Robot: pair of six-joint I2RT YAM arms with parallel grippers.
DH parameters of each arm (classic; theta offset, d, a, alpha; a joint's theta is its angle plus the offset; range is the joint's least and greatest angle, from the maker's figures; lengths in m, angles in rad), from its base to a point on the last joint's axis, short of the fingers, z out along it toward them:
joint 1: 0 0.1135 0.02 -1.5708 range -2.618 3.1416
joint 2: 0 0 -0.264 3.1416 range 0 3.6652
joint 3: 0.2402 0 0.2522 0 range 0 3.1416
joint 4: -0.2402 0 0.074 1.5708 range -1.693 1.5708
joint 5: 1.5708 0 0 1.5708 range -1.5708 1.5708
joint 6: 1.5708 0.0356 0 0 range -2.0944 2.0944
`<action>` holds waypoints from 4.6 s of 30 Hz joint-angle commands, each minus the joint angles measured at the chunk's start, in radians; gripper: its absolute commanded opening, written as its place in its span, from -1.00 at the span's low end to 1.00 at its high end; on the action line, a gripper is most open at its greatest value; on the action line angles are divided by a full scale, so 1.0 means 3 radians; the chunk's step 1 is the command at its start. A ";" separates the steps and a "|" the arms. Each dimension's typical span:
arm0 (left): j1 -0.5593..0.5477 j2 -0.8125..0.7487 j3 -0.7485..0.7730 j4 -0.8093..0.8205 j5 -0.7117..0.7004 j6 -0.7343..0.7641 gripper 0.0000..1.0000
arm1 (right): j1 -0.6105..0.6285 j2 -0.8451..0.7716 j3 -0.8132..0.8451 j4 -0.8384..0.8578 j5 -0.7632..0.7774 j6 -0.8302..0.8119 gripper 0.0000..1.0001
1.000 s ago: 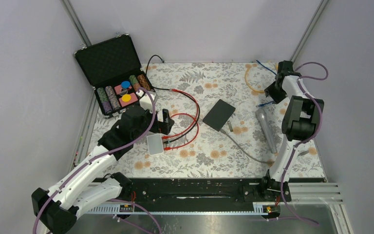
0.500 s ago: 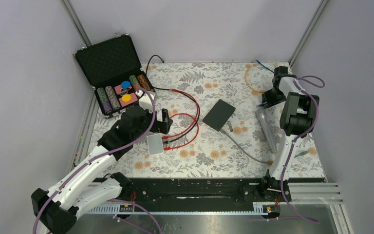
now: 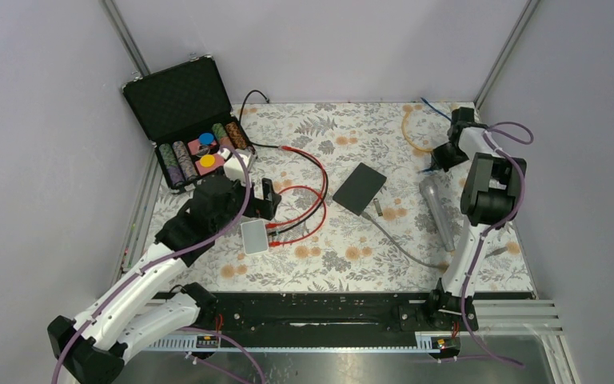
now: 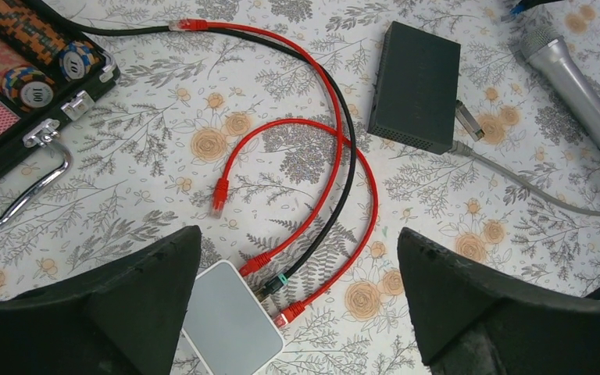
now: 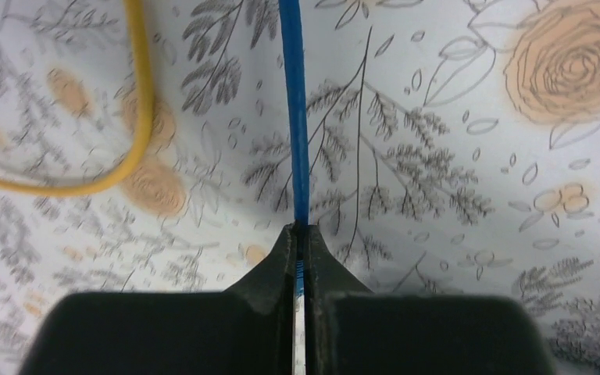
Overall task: Insert the plug into the switch port
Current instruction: Pick up the connector from the center of the board.
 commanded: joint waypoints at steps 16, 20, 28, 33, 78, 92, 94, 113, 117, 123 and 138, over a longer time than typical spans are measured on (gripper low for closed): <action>-0.0207 0.0414 0.0417 0.1006 0.1217 0.0535 0.57 | 0.0285 -0.2576 -0.1793 0.1040 -0.0878 0.0147 -1.00; -0.0628 0.0775 0.0546 0.1351 0.0926 0.1336 0.41 | 0.0370 -0.3029 -0.2394 0.1363 -0.1135 0.0316 -1.00; -0.1446 0.1486 0.0290 0.2386 0.0353 0.2960 0.29 | 0.0487 -0.3657 -0.3002 0.1627 -0.1492 0.0237 -1.00; -0.1729 0.2003 0.0474 0.2747 0.0068 0.3323 0.28 | 0.0498 -0.3856 -0.3211 0.1674 -0.1727 0.0236 -1.00; -0.0941 0.3329 0.0543 0.5121 0.1581 -0.2899 -0.03 | 0.0495 -0.4733 -0.4639 0.4765 -0.2184 0.0410 -1.00; -0.0701 0.3378 0.0527 0.5244 0.1808 -0.3043 -1.00 | 0.0478 -0.4737 -0.4543 0.4430 -0.2511 0.0121 -0.47; -0.0602 0.3325 0.0562 0.5040 0.1902 -0.2995 -1.00 | 0.0464 -0.4884 -0.4277 0.3474 -0.2561 -0.0365 -0.13; -0.0108 0.3285 0.1356 0.2725 0.3323 -0.2222 -1.00 | 0.0478 -0.4544 -0.3028 0.2259 -0.4232 -0.5096 0.04; -0.0073 0.3301 0.1417 0.2567 0.3357 -0.2094 -1.00 | 0.0494 -0.4066 -0.2452 0.1062 -0.4175 -0.6212 0.08; -0.0022 0.3401 0.1576 0.2449 0.3547 -0.2064 -1.00 | 0.1024 -0.3766 -0.2550 0.1109 -0.3539 -0.6657 -0.06; -0.0004 0.3584 0.1701 0.2178 0.3744 -0.1959 -1.00 | 0.1207 -0.3654 -0.3034 0.2037 -0.3190 -0.6568 0.01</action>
